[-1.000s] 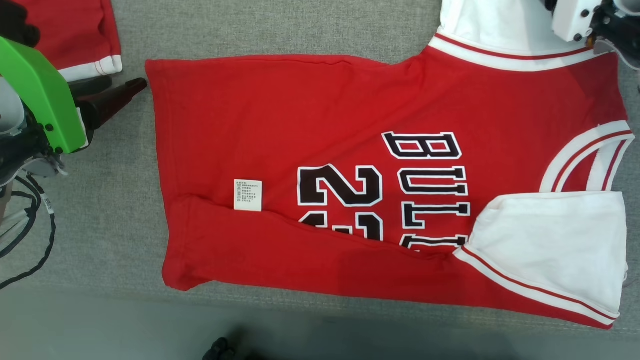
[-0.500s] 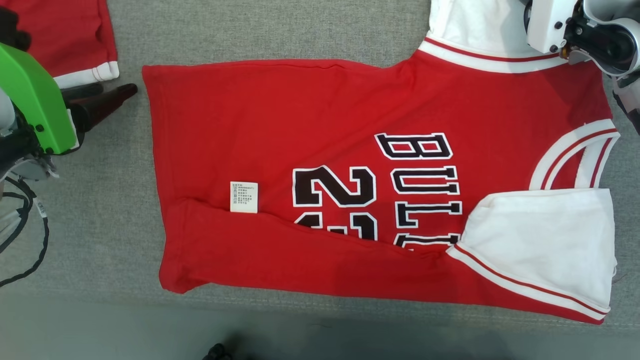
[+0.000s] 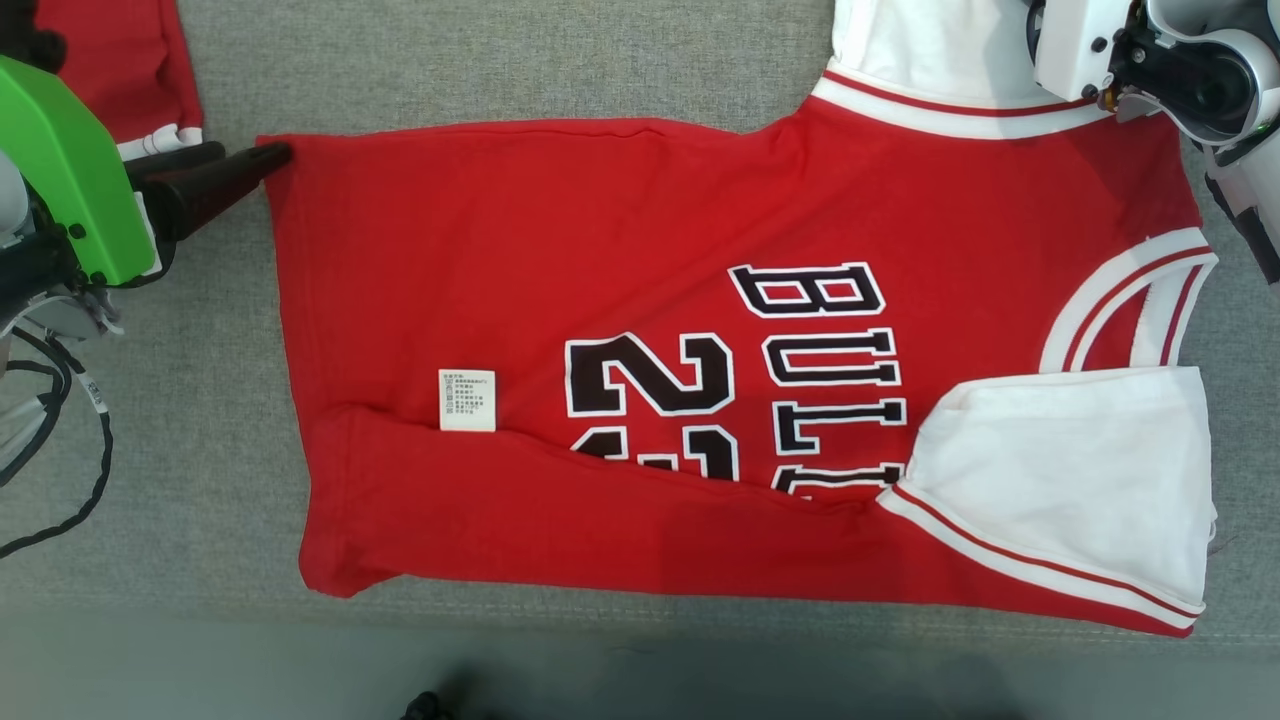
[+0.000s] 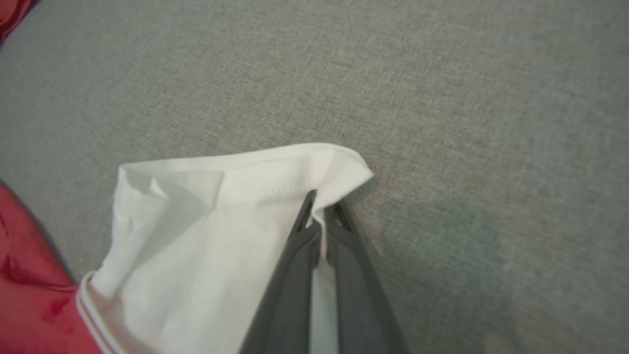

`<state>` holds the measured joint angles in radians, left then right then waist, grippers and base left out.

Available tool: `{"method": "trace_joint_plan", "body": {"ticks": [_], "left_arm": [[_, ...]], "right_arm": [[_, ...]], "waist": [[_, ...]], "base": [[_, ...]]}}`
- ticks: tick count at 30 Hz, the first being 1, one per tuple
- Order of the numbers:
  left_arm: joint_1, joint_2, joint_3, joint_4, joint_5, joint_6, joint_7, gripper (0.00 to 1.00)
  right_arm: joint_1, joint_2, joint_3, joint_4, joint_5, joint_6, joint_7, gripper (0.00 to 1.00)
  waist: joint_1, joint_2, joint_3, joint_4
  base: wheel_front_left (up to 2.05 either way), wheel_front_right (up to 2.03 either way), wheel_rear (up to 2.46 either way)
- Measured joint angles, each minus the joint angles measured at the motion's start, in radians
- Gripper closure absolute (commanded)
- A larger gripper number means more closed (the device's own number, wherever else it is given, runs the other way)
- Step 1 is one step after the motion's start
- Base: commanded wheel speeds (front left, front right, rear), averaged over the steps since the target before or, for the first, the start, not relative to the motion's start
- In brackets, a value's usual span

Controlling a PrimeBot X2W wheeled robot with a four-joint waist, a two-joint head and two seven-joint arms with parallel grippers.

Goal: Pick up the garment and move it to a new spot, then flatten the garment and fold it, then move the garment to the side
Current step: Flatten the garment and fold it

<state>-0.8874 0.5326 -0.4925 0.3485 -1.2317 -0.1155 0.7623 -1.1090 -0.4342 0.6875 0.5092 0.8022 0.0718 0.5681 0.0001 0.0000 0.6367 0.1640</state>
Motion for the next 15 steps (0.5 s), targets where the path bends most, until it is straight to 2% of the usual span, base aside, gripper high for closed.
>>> {"method": "trace_joint_plan", "body": {"ticks": [2, 4, 5, 6, 7, 9, 10, 11, 15], "left_arm": [[-0.001, 0.000, 0.000, 0.000, -0.002, 0.000, 0.003, 0.06], [-0.003, 0.001, 0.001, 0.000, -0.002, 0.000, 0.002, 0.22], [-0.004, 0.001, 0.000, 0.000, -0.002, 0.000, 0.002, 0.22], [-0.004, 0.001, 0.000, 0.000, -0.002, 0.000, 0.002, 0.31], [-0.004, 0.001, -0.001, 0.000, -0.002, 0.000, 0.002, 0.46], [-0.004, -0.001, -0.002, -0.001, -0.007, 0.000, 0.002, 0.62], [-0.004, -0.006, -0.001, -0.001, -0.012, -0.002, -0.003, 0.88], [-0.004, -0.012, -0.002, -0.001, -0.019, -0.004, -0.004, 1.00], [-0.004, -0.027, -0.009, -0.007, -0.029, -0.009, -0.004, 1.00]], "right_arm": [[-0.003, 0.002, 0.001, 0.006, 0.000, 0.002, -0.006, 1.00], [-0.007, 0.005, 0.002, 0.012, 0.000, 0.006, -0.006, 1.00], [-0.009, 0.007, 0.002, 0.015, 0.000, 0.007, -0.006, 1.00], [-0.010, 0.008, 0.002, 0.017, 0.000, 0.007, -0.008, 1.00], [-0.010, 0.009, 0.003, 0.018, 0.000, 0.008, -0.010, 1.00], [-0.012, 0.011, 0.005, 0.023, 0.000, 0.013, -0.014, 1.00], [-0.013, 0.012, 0.006, 0.025, 0.000, 0.015, -0.015, 1.00], [-0.015, 0.013, 0.006, 0.028, 0.000, 0.016, -0.018, 1.00], [-0.017, 0.019, 0.009, 0.040, 0.000, 0.016, -0.024, 1.00]], "waist": [[0.0000, 0.0000, 0.001, -0.002], [0.0000, 0.0000, 0.002, -0.004], [0.0000, 0.0000, 0.003, -0.005], [0.0000, 0.0000, 0.003, -0.006], [0.0000, 0.0000, 0.004, -0.006], [0.0000, 0.0000, 0.005, -0.007], [0.0000, 0.0000, 0.005, -0.008], [0.0000, 0.0000, 0.005, -0.009], [0.0000, 0.0000, 0.004, -0.010]], "base": [[0.00, 0.00, 0.00], [0.00, 0.00, 0.00], [0.00, 0.00, 0.00], [0.00, 0.00, 0.00], [0.00, 0.00, 0.00], [0.00, 0.00, 0.00], [0.00, 0.00, 0.00], [0.00, 0.00, 0.00], [0.00, 0.00, 0.00]]}}
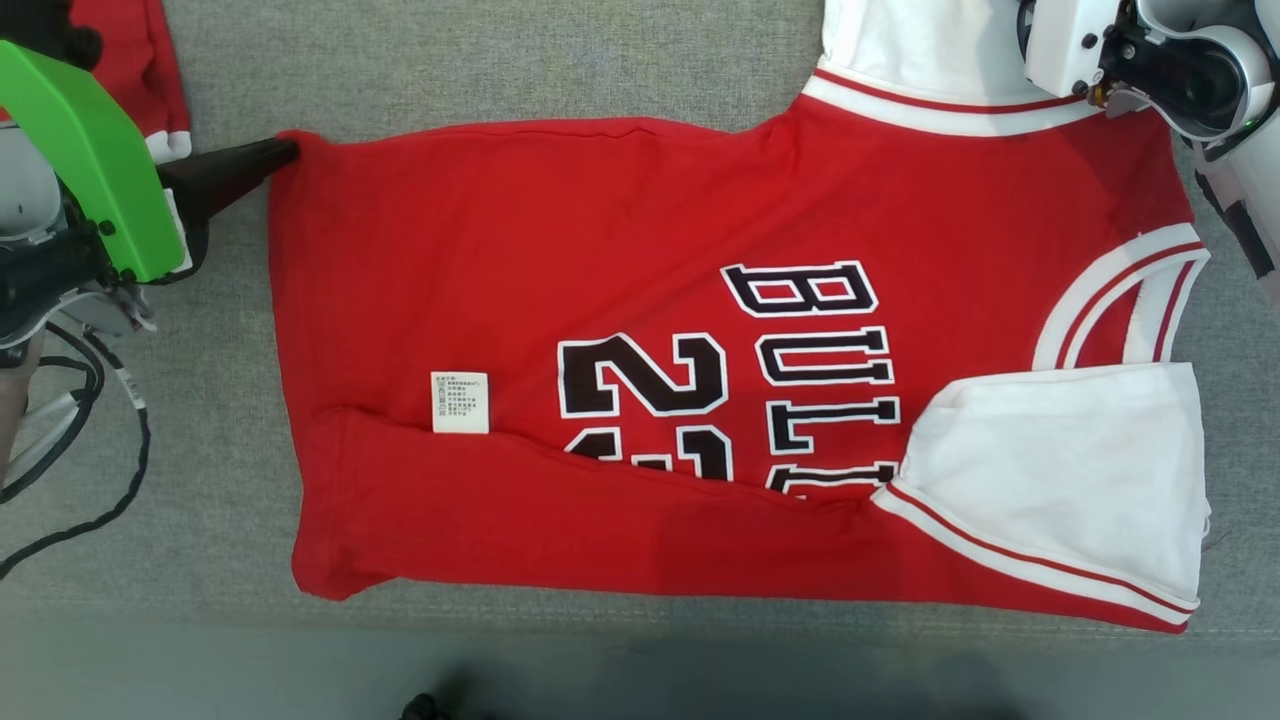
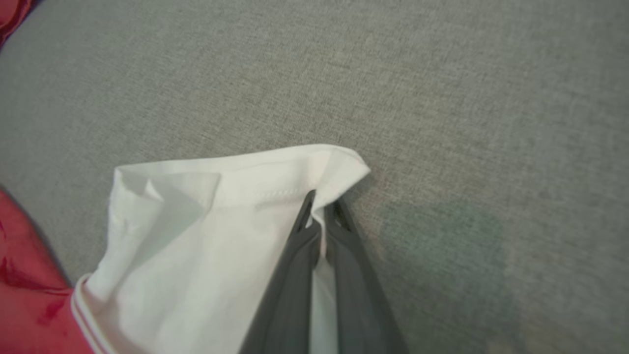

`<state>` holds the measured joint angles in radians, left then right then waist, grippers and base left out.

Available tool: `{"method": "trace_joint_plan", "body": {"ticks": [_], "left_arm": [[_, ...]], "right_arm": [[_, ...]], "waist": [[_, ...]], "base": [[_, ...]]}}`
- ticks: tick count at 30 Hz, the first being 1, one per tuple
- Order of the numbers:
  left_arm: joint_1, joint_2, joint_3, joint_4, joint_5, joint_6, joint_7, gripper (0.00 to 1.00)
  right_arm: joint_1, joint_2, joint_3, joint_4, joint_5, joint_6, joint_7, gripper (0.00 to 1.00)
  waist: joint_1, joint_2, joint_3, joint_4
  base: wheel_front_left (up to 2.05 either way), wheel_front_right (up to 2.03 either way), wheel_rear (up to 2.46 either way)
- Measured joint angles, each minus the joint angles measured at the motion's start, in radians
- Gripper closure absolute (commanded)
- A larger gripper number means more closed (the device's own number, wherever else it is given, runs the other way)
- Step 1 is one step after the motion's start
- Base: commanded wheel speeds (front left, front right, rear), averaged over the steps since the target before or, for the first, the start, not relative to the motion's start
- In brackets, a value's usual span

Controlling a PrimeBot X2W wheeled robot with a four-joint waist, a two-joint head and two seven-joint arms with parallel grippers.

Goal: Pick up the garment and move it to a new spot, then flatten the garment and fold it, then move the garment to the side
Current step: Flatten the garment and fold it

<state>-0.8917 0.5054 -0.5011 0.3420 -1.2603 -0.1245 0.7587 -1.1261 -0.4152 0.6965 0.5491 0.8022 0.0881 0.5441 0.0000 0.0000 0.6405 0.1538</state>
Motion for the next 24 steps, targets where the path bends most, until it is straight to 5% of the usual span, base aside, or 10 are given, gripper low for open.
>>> {"method": "trace_joint_plan", "body": {"ticks": [15, 24], "left_arm": [[0.034, 0.009, 0.014, -0.006, -0.031, 0.000, -0.089, 1.00], [0.139, 0.020, 0.021, -0.009, -0.047, 0.000, -0.169, 1.00]], "right_arm": [[0.057, 0.012, 0.015, 0.005, 0.008, 0.026, -0.139, 1.00], [0.147, -0.044, 0.019, -0.028, 0.001, 0.035, -0.276, 1.00]], "waist": [[0.0000, 0.0000, -0.066, -0.011], [-0.0001, 0.0000, -0.137, -0.028]], "base": [[0.00, 0.00, 0.00], [0.00, 0.00, 0.00]]}}
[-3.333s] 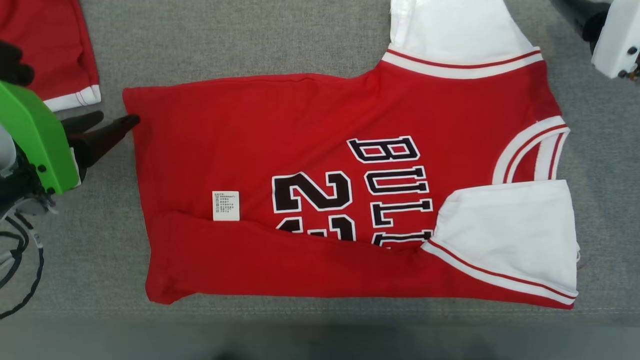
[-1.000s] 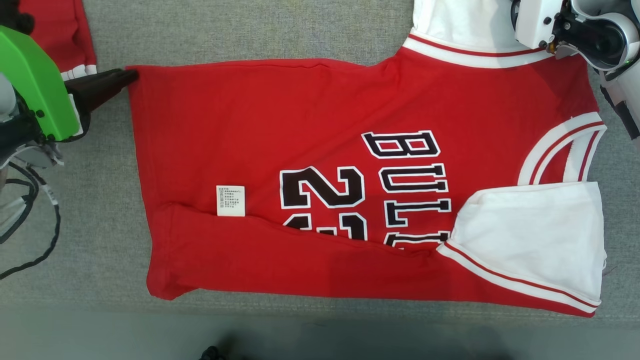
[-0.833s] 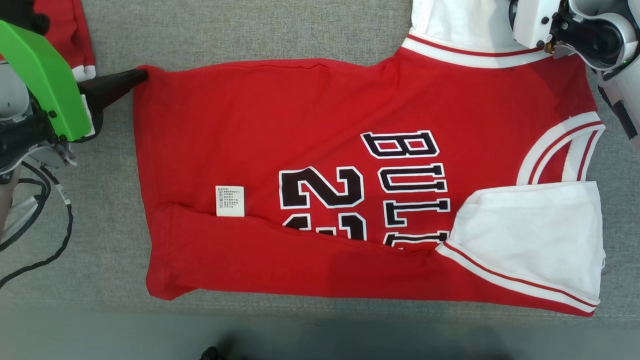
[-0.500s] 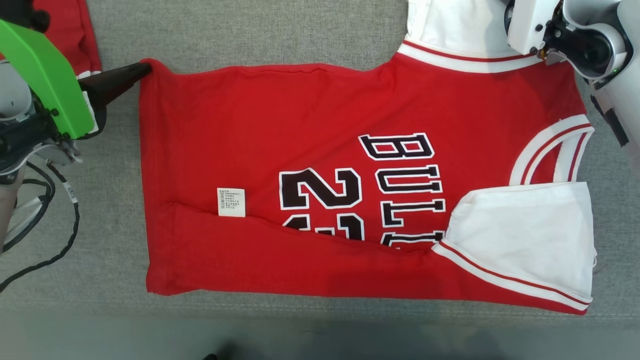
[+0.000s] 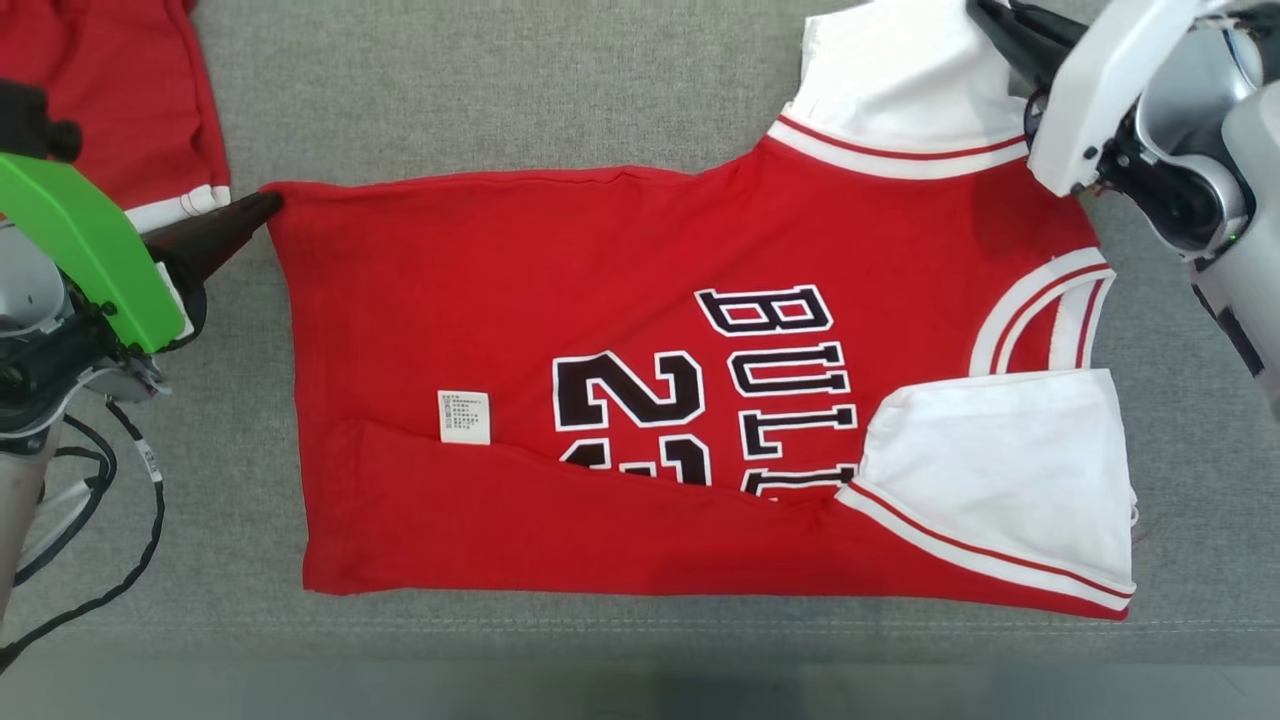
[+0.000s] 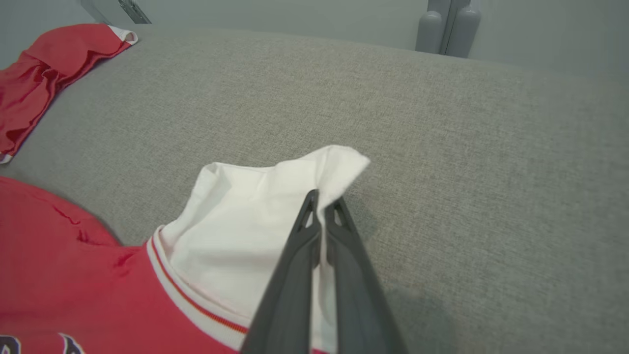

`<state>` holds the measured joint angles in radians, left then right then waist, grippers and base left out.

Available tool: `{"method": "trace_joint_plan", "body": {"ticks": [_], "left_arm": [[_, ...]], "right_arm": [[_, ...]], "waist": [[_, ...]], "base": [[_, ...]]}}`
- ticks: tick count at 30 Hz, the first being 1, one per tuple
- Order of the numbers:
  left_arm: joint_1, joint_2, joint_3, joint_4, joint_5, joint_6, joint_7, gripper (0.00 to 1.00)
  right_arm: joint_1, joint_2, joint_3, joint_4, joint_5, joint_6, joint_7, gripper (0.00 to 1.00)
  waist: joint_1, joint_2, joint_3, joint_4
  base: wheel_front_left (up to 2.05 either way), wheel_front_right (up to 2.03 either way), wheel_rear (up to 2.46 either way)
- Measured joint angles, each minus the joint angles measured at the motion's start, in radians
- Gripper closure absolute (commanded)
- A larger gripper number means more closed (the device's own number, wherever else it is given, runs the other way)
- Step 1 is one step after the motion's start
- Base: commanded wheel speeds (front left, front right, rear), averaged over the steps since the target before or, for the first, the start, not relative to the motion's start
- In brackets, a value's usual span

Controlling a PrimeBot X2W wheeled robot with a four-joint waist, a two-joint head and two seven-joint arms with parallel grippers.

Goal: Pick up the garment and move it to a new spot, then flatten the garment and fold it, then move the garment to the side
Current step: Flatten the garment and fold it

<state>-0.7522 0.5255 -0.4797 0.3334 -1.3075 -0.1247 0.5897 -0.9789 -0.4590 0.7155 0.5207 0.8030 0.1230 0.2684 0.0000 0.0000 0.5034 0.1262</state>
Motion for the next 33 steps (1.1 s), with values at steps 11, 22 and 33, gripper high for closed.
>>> {"method": "trace_joint_plan", "body": {"ticks": [11, 22, 33], "left_arm": [[0.058, 0.020, 0.021, -0.028, -0.001, 0.000, -0.100, 1.00], [0.134, 0.030, 0.008, -0.091, -0.004, 0.000, -0.170, 1.00], [0.250, 0.057, 0.005, -0.121, -0.035, 0.000, -0.237, 1.00]], "right_arm": [[0.067, -0.027, 0.013, -0.072, -0.007, 0.000, -0.137, 1.00], [0.144, -0.071, 0.068, -0.184, -0.002, 0.000, -0.237, 1.00], [0.290, -0.144, 0.084, -0.228, 0.021, 0.001, -0.320, 1.00]], "waist": [[0.0000, 0.0000, -0.071, -0.009], [0.0000, 0.0000, -0.086, -0.011], [0.0000, 0.0001, -0.120, -0.015]], "base": [[0.00, 0.00, 0.00], [0.00, 0.00, 0.00], [0.00, 0.00, 0.00]]}}
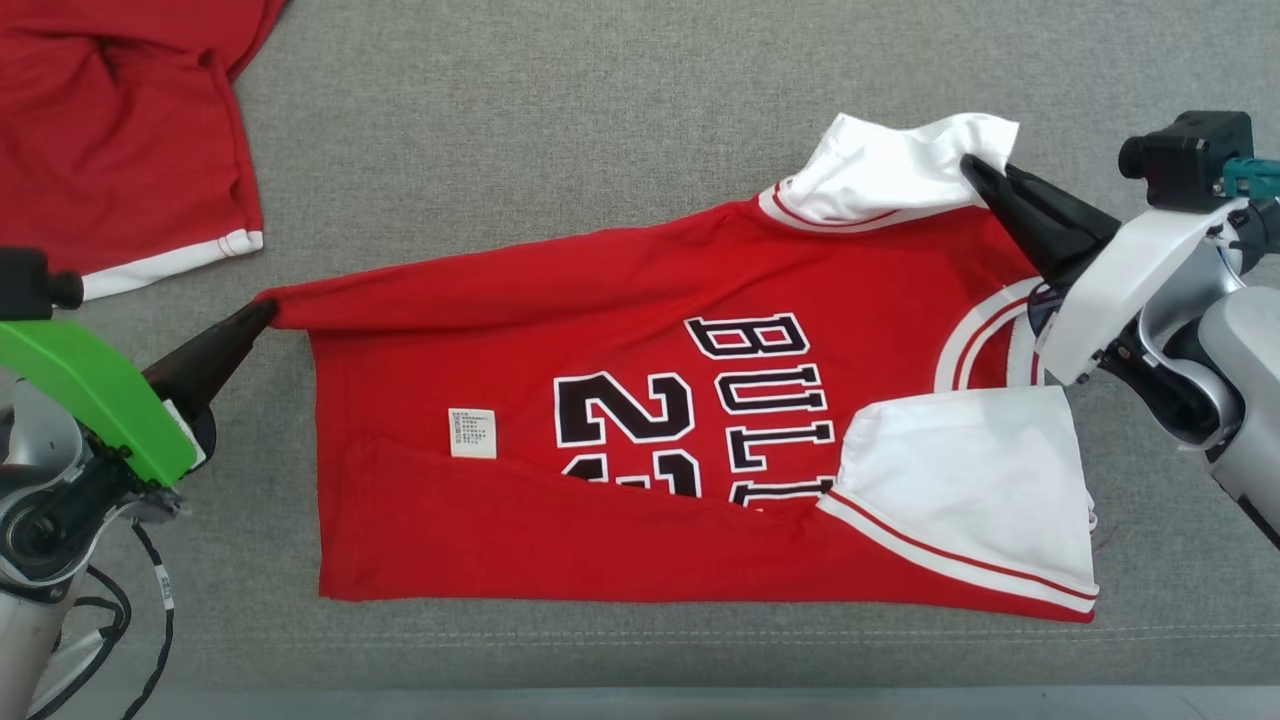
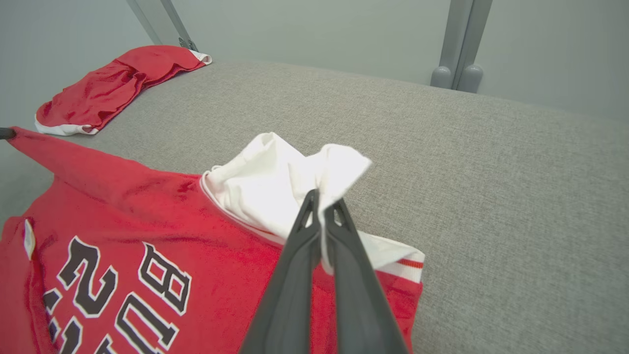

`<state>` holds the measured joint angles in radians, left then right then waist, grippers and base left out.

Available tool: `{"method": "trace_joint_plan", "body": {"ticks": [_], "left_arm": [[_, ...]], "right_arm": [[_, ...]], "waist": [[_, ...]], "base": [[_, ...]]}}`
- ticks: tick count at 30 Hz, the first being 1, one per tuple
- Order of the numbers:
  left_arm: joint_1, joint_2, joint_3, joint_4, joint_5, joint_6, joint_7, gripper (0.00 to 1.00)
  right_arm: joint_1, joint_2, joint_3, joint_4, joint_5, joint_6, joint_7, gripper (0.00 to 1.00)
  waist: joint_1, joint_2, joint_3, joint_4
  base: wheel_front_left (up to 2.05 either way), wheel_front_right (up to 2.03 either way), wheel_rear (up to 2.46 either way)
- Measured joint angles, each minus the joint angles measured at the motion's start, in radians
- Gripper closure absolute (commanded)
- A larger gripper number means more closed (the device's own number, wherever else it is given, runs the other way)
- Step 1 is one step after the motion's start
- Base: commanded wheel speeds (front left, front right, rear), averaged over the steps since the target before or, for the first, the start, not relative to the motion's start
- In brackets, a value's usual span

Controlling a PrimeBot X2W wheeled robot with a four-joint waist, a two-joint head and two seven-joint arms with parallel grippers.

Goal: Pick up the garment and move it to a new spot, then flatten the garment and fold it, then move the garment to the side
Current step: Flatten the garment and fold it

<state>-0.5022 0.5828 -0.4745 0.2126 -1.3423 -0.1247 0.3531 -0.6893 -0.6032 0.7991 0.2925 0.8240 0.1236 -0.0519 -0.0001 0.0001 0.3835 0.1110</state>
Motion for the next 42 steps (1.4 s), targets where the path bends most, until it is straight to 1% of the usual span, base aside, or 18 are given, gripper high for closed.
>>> {"method": "trace_joint_plan", "body": {"ticks": [9, 16, 21, 28, 31, 42], "left_arm": [[0.070, 0.025, 0.015, -0.003, -0.020, 0.000, -0.035, 1.00], [0.107, 0.044, 0.023, -0.022, -0.028, 0.000, -0.061, 1.00], [0.107, 0.044, 0.017, -0.053, -0.032, 0.000, -0.065, 1.00], [0.072, 0.037, 0.007, -0.064, -0.031, 0.000, -0.073, 1.00], [0.063, 0.028, 0.006, -0.059, -0.026, 0.000, -0.090, 1.00], [0.063, 0.030, 0.015, -0.051, -0.028, 0.000, -0.123, 1.00]], "right_arm": [[0.065, -0.026, 0.001, -0.056, 0.022, 0.000, -0.053, 1.00], [0.084, -0.040, 0.004, -0.079, 0.026, 0.001, -0.071, 1.00], [0.066, -0.064, -0.007, -0.081, 0.018, 0.001, -0.069, 1.00], [-0.013, -0.065, -0.010, -0.098, -0.015, 0.001, -0.053, 1.00], [-0.020, -0.063, -0.003, -0.098, -0.019, 0.001, -0.053, 1.00], [-0.019, -0.058, 0.011, -0.100, -0.033, 0.001, -0.057, 1.00]], "waist": [[0.0000, 0.0000, -0.041, -0.001], [0.0000, 0.0000, -0.057, -0.024], [0.0000, 0.0000, -0.045, -0.036], [0.0000, 0.0000, -0.007, -0.035], [0.0000, 0.0000, 0.004, -0.029], [0.0000, 0.0000, 0.005, -0.030]], "base": [[0.00, 0.00, 0.00], [0.00, 0.00, 0.00], [0.00, 0.00, 0.00], [0.00, 0.00, 0.00], [0.00, 0.00, 0.00], [0.00, 0.00, 0.00]]}}
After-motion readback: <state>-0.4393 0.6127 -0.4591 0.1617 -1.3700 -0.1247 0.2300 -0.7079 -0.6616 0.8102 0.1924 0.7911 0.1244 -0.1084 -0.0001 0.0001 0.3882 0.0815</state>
